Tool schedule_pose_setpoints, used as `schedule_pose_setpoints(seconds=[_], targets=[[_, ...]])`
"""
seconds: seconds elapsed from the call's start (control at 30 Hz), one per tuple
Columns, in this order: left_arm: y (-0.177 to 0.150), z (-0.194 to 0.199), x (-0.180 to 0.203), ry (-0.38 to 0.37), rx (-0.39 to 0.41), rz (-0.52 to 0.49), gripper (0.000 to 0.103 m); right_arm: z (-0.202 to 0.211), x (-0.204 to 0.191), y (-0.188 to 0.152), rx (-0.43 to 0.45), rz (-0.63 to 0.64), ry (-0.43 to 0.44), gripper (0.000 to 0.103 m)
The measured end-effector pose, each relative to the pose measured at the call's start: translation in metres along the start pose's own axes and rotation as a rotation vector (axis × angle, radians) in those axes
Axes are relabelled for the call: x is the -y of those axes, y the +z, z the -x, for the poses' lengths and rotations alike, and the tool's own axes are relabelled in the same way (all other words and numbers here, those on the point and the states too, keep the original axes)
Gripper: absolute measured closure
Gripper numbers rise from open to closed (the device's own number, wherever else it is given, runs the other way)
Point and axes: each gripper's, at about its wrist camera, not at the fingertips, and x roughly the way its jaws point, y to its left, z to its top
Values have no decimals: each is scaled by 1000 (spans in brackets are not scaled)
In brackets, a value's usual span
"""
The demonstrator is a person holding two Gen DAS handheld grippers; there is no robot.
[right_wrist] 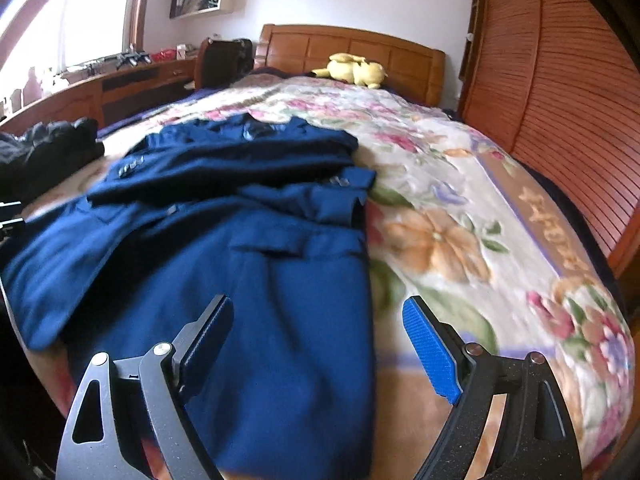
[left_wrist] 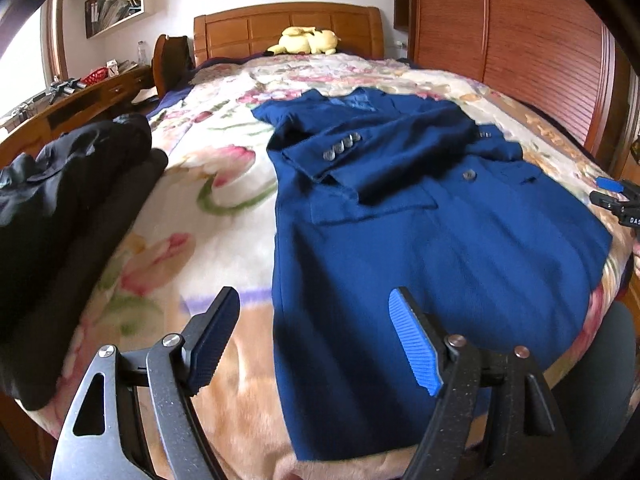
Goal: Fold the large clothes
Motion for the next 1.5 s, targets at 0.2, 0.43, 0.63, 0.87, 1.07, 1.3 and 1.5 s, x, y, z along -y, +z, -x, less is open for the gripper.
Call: schedule_pose_setpoints(seconds=[0.2, 0.43, 0.63, 0.87, 1.07, 1.3, 1.5], targets=[[-14, 7, -10, -3, -9, 21, 25, 14, 7, -15, -41, -42, -23, 15], [-26, 13, -15, -17, -21, 31, 41, 16, 14, -26, -78, -81, -5, 18], [-32, 14, -15, -25, -35, 43, 47, 3, 15, -27, -112, -94, 29, 21], [-33, 13, -14, -32, -34, 48, 62, -6, 14, -29, -130, -97, 70, 29], [-33, 12, -14, -43, -43, 59, 69, -7, 13, -34, -119, -124, 167, 68], [-30, 15, -11, -60, -85, 52, 85, 2, 6, -29, -109, -112, 163, 91], [-28, 38, -1, -55, 1, 12, 95, 23, 2, -29, -13, -114, 149, 94]])
